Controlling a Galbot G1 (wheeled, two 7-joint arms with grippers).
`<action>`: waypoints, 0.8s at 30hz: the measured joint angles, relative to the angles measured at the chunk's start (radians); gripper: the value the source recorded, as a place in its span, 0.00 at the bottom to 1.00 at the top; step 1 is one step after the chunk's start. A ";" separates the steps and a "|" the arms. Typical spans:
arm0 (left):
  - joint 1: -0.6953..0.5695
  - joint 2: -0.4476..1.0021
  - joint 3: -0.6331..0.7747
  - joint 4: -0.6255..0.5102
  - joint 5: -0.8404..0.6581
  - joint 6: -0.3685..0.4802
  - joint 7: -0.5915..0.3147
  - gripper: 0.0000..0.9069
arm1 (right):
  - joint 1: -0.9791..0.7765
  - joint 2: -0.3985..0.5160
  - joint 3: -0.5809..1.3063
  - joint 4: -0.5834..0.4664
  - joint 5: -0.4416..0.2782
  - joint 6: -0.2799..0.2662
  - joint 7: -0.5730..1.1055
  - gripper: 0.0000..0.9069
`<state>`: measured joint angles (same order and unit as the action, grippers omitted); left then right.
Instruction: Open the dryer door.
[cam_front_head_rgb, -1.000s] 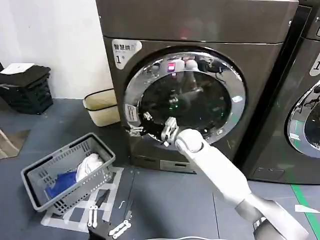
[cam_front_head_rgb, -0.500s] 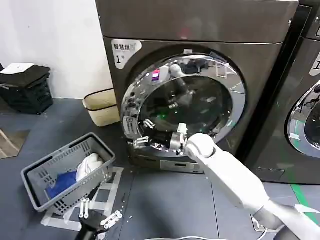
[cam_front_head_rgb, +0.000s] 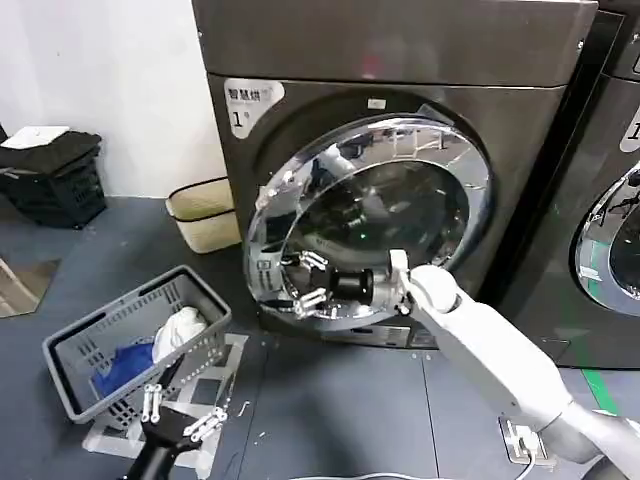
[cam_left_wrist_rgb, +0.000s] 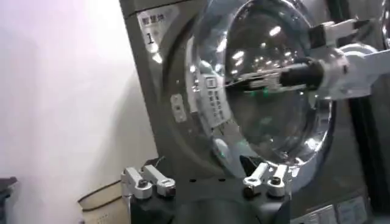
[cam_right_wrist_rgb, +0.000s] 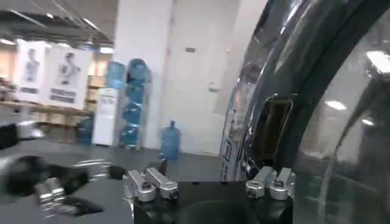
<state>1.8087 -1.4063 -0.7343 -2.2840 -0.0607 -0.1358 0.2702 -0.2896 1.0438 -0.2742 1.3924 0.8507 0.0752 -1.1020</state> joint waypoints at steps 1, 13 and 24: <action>-0.005 0.003 -0.004 0.001 -0.009 0.005 0.002 1.00 | 0.000 -0.006 0.001 0.002 0.000 -0.001 -0.021 1.00; -0.120 0.078 -0.066 0.050 -0.132 0.054 0.022 1.00 | -0.013 -0.072 0.014 0.038 0.029 0.029 -0.183 1.00; -0.259 0.181 -0.055 0.132 -0.232 0.078 0.038 1.00 | -0.048 -0.163 0.052 0.122 0.037 0.024 -0.257 1.00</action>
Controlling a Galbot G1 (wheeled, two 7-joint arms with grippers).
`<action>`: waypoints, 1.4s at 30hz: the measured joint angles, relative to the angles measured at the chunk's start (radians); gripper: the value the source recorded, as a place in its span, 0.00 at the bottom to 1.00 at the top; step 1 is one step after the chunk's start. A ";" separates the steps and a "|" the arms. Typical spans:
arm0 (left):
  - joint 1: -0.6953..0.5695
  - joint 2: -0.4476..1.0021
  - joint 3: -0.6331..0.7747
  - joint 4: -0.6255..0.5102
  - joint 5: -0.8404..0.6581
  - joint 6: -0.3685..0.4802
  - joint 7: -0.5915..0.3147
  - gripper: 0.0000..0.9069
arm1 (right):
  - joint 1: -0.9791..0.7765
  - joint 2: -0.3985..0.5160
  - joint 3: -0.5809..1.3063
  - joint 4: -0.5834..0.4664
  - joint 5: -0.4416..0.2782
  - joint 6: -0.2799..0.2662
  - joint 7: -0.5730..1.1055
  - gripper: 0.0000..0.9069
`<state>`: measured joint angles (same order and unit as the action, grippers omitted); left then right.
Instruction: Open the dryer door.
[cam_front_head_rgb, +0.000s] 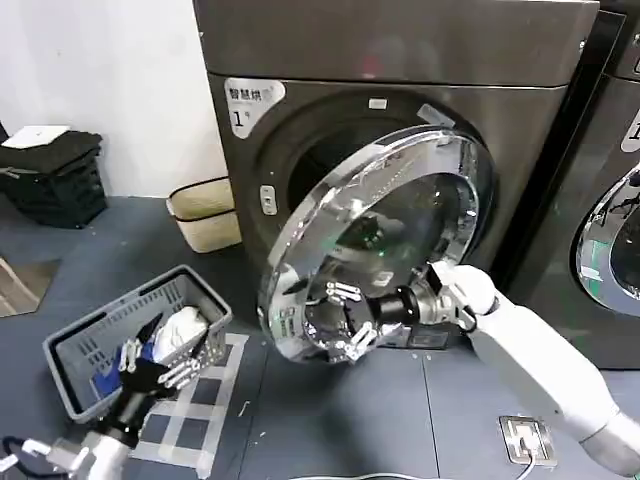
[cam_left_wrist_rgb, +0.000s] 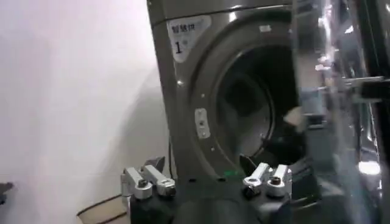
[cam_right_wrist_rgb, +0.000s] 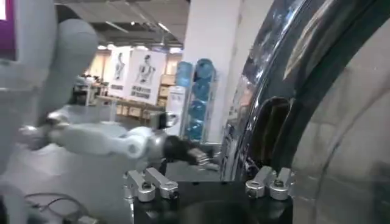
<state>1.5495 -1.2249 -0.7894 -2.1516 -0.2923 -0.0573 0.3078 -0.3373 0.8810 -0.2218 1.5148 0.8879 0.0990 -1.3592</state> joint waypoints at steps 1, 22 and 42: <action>-0.014 0.013 0.005 0.010 -0.006 0.001 0.001 1.00 | -0.004 -0.010 0.005 0.007 0.001 0.000 -0.001 1.00; -0.337 0.209 0.184 0.221 -0.114 0.017 0.072 1.00 | -0.341 -0.266 0.380 0.141 0.035 0.011 -0.007 1.00; -0.538 0.194 0.581 0.235 -0.135 0.003 0.124 1.00 | -1.225 -0.242 1.320 0.373 0.114 0.056 0.020 1.00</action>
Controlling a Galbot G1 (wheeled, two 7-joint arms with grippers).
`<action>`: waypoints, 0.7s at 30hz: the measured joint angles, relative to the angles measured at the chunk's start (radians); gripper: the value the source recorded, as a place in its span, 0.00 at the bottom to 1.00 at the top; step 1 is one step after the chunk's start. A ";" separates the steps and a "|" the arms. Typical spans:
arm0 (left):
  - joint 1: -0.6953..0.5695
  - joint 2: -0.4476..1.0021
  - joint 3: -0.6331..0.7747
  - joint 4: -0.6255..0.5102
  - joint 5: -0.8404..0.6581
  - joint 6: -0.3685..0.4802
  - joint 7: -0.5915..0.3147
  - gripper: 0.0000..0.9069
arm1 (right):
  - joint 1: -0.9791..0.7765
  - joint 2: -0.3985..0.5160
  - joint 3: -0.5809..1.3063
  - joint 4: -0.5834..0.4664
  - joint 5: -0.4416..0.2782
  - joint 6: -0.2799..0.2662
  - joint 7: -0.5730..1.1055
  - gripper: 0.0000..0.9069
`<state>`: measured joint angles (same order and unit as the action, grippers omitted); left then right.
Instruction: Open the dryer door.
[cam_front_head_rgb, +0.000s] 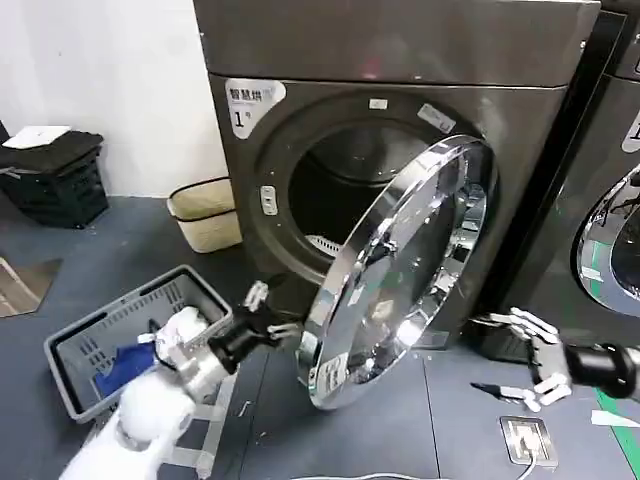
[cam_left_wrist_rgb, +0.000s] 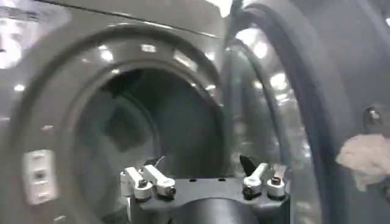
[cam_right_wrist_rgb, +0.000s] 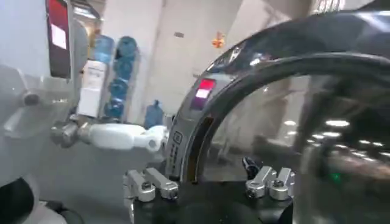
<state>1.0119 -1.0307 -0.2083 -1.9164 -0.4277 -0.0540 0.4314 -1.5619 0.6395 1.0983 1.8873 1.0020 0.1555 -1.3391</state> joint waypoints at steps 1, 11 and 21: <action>-0.013 -0.002 0.016 0.009 -0.001 -0.004 -0.002 1.00 | -0.037 0.017 0.042 0.010 0.002 0.004 -0.001 1.00; -0.160 -0.028 0.211 0.091 -0.005 -0.028 -0.015 1.00 | -0.311 0.268 0.358 0.093 -0.007 0.158 0.129 1.00; -0.312 -0.105 0.387 0.192 0.008 -0.034 -0.082 1.00 | -0.412 0.548 0.506 0.172 -0.220 0.249 0.635 1.00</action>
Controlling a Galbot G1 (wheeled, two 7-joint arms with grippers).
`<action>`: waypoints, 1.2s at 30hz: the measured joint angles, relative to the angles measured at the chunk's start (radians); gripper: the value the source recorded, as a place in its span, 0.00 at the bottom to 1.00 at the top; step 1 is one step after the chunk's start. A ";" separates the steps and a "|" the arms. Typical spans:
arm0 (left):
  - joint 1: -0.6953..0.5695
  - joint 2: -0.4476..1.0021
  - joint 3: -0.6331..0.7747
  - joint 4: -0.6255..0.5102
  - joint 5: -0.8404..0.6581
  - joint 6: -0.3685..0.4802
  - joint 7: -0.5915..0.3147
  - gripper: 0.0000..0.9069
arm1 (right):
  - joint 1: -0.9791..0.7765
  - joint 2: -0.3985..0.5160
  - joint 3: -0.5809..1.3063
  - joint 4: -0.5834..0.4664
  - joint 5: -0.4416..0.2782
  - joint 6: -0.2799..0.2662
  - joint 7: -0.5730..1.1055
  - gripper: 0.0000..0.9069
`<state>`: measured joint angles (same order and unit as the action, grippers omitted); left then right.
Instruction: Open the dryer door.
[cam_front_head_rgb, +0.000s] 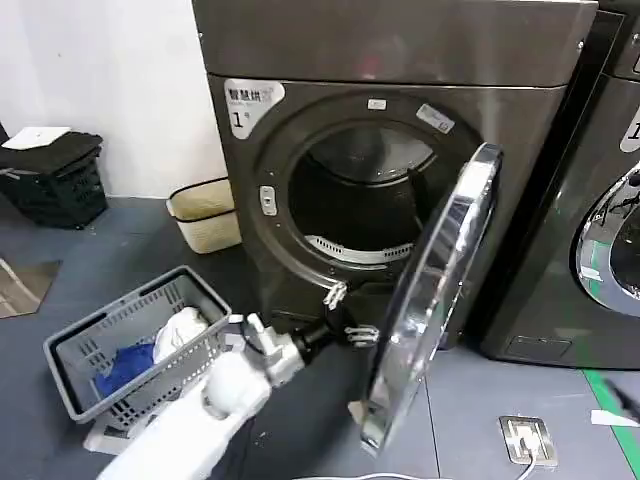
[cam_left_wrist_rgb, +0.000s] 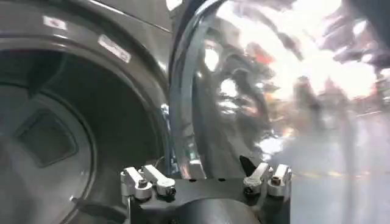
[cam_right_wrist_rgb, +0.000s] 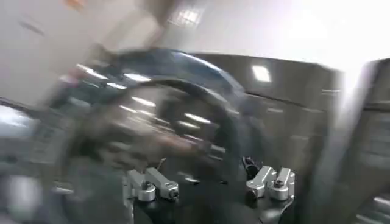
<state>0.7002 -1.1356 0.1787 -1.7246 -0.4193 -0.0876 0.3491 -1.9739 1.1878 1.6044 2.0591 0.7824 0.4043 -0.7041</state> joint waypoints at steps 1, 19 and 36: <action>-0.013 -0.010 0.015 0.013 0.001 -0.003 -0.002 1.00 | 0.000 0.027 0.012 0.009 -0.030 -0.017 0.059 1.00; -0.176 -0.253 0.180 0.234 0.042 -0.007 -0.035 1.00 | 0.179 0.386 0.326 0.124 -0.408 -0.512 0.823 1.00; -0.248 -0.409 0.213 0.374 0.085 0.020 -0.070 1.00 | 0.245 0.422 0.526 0.092 -0.567 -0.587 1.126 1.00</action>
<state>0.4521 -1.5451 0.3916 -1.3510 -0.3339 -0.0671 0.2792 -1.7292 1.6096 2.1307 2.1516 0.2155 -0.1825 0.4222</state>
